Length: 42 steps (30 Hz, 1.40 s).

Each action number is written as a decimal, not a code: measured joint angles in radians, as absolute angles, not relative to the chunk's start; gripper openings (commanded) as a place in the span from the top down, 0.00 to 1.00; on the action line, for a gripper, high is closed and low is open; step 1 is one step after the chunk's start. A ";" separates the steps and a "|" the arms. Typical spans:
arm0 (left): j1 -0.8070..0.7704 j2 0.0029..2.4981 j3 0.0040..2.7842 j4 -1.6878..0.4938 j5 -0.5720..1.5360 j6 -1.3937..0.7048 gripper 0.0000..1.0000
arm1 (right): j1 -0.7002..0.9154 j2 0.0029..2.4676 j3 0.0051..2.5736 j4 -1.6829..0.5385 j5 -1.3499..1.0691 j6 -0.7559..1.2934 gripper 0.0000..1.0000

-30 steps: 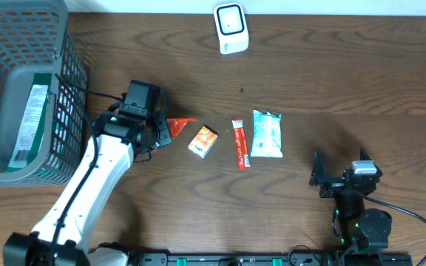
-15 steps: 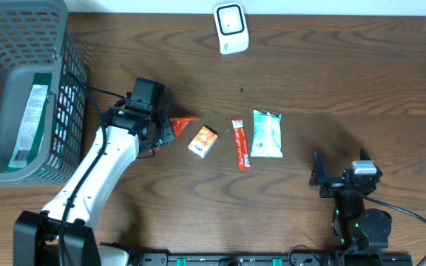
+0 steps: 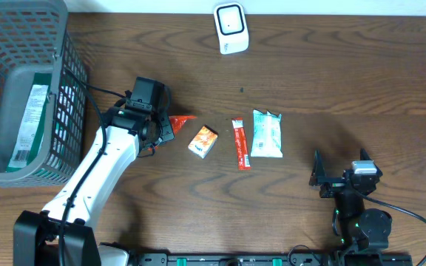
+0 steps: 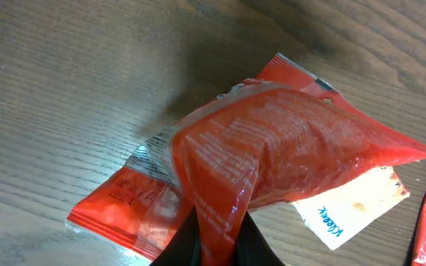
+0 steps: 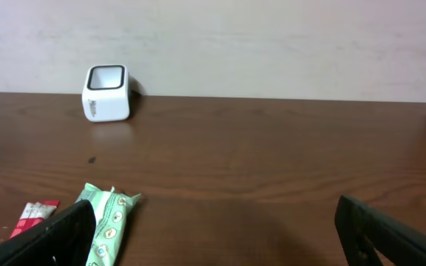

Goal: Scan the item barcode
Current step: 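Carry the red pack toward the orange sachet with the left gripper, then lower the red pack onto the table beside the sachet and release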

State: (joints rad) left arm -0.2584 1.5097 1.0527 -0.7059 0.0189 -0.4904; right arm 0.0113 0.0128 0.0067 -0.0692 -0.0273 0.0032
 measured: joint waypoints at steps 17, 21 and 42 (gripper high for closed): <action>-0.258 1.547 1.053 -0.672 0.008 -0.494 0.92 | 0.011 0.013 0.007 -0.069 -0.027 0.003 0.01; -0.258 1.590 1.053 -0.668 0.001 -0.494 0.92 | 0.011 0.013 0.007 -0.069 -0.027 0.003 0.01; -0.259 1.566 1.063 -0.630 0.099 -0.490 0.89 | 0.011 0.013 0.007 -0.069 -0.027 0.003 0.01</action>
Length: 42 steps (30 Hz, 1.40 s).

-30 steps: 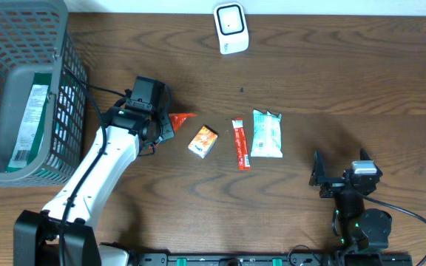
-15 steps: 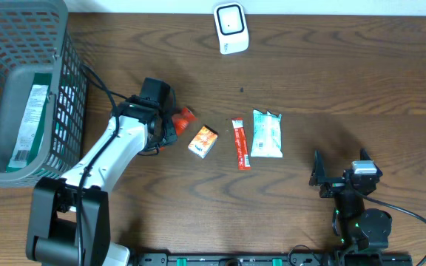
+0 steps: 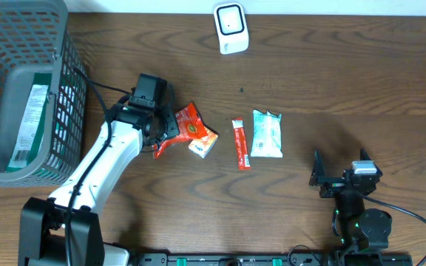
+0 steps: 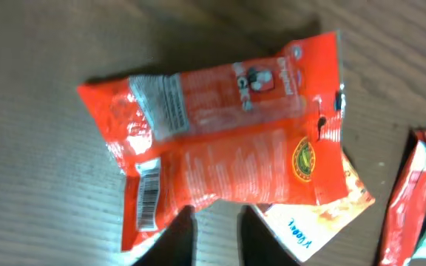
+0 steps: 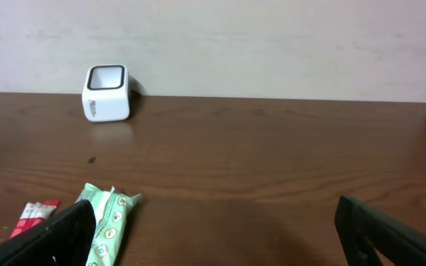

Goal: Scan the item barcode
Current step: 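Lower the red pack onto the table beside the sachet and release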

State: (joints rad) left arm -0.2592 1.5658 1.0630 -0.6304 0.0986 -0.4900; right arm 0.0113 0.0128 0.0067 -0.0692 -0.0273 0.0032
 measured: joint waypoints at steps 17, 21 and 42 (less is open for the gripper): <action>-0.259 1.658 0.959 -0.461 0.099 -0.490 0.89 | 0.011 0.013 0.007 -0.069 -0.027 0.003 0.01; -0.259 1.685 0.953 -0.477 0.113 -0.490 0.89 | 0.011 0.013 0.007 -0.069 -0.027 0.003 0.01; -0.286 1.530 0.968 -0.401 0.006 -0.474 0.88 | 0.011 0.013 0.007 -0.069 -0.027 0.003 0.01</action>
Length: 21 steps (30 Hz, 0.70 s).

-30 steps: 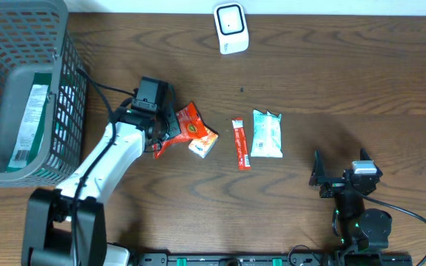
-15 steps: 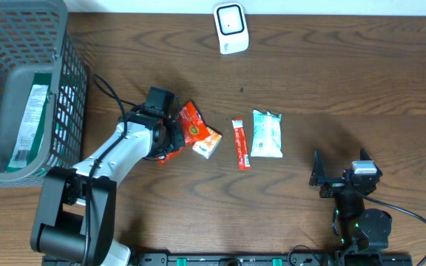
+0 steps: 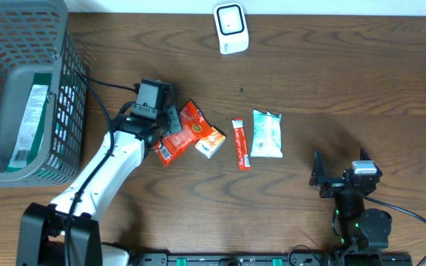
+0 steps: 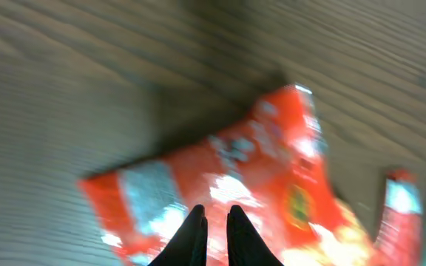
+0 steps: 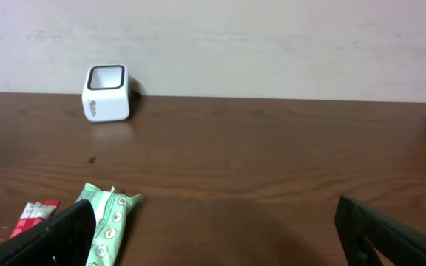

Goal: Scan the item barcode
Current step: 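Lower the red pack onto the table beside the sachet and release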

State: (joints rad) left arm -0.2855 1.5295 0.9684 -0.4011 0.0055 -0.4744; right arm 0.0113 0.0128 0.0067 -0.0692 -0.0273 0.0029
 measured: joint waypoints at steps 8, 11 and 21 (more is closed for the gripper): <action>-0.285 1.636 0.968 -0.360 -0.190 -0.447 0.87 | 0.011 0.013 0.007 -0.069 -0.027 0.003 0.01; -0.285 1.691 0.968 -0.321 -0.210 -0.436 0.88 | 0.011 0.013 0.007 -0.069 -0.027 0.003 0.01; -0.281 1.743 0.968 -0.356 -0.077 -0.421 0.87 | 0.011 0.013 0.007 -0.069 -0.027 0.003 0.01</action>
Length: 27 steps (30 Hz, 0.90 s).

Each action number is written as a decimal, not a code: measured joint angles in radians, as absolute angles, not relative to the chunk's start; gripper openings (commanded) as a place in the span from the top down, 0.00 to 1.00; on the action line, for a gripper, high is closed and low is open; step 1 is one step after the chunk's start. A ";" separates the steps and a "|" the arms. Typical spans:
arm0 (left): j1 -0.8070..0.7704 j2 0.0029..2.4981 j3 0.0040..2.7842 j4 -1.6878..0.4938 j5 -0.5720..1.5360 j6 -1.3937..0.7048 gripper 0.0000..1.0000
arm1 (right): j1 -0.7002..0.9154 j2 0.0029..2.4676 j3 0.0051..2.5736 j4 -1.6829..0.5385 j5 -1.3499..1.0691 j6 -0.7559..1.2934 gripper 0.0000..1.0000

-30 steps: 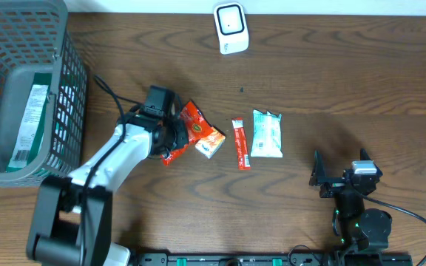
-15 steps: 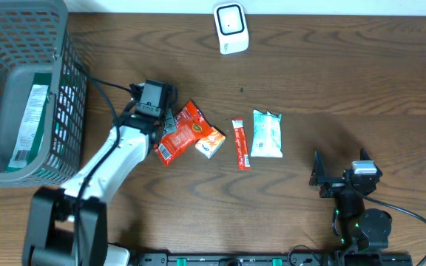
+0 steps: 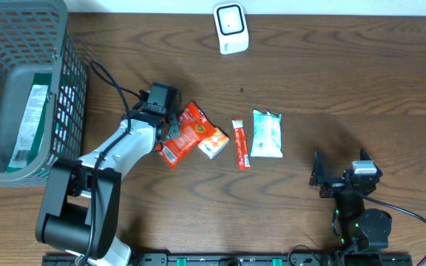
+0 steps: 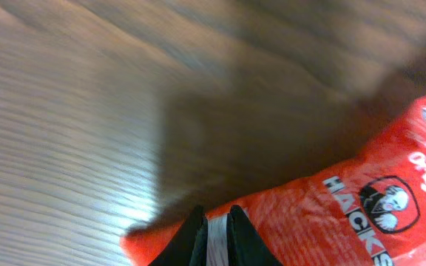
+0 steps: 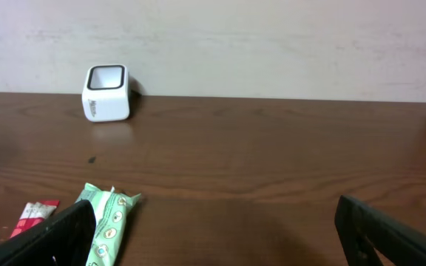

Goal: Scan the item barcode
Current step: 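Lower the red pack onto the table beside the sachet and release, then move the left gripper back into the grey basket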

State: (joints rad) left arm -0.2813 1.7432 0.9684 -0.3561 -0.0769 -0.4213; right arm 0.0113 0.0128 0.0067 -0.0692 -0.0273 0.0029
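Note:
The red Hacks packet lies flat on the table, its right end overlapping an orange box. My left gripper is shut, and its tips rest at the packet's left edge. In the left wrist view the fingers stand almost together over a white strip of the packet. The white scanner stands at the far edge and shows in the right wrist view as a small white scanner. My right gripper rests wide open at the front right, holding nothing.
A red stick sachet and a green packet lie right of the orange box. A grey mesh basket with a green-and-white pack inside fills the far left. A cable loops beside the left arm.
My left gripper, still shut, has gone from above the packet's middle down to its left edge. The left arm's elbow has swung in. The packet has barely shifted. The right arm is unchanged.
First my left gripper was shut on the folded red packet beside the orange box. Then its jaws were apart and the packet lay flat, label up, partly over the box. Later the jaws were shut above it, and now they sit at its edge.

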 measured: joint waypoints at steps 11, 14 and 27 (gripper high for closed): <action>-0.305 1.743 0.968 -0.406 0.215 -0.475 0.83 | 0.011 0.013 0.007 -0.069 -0.027 0.003 0.01; -0.334 1.743 0.968 -0.407 0.232 -0.479 0.83 | 0.011 0.013 0.007 -0.069 -0.027 0.003 0.01; -0.394 1.743 0.968 -0.408 0.250 -0.501 0.75 | 0.011 0.013 0.007 -0.069 -0.027 0.003 0.01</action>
State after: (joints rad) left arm -0.3939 1.7432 0.9684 -0.4080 0.2497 -0.5011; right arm 0.0113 0.0128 0.0067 -0.0692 -0.0273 0.0032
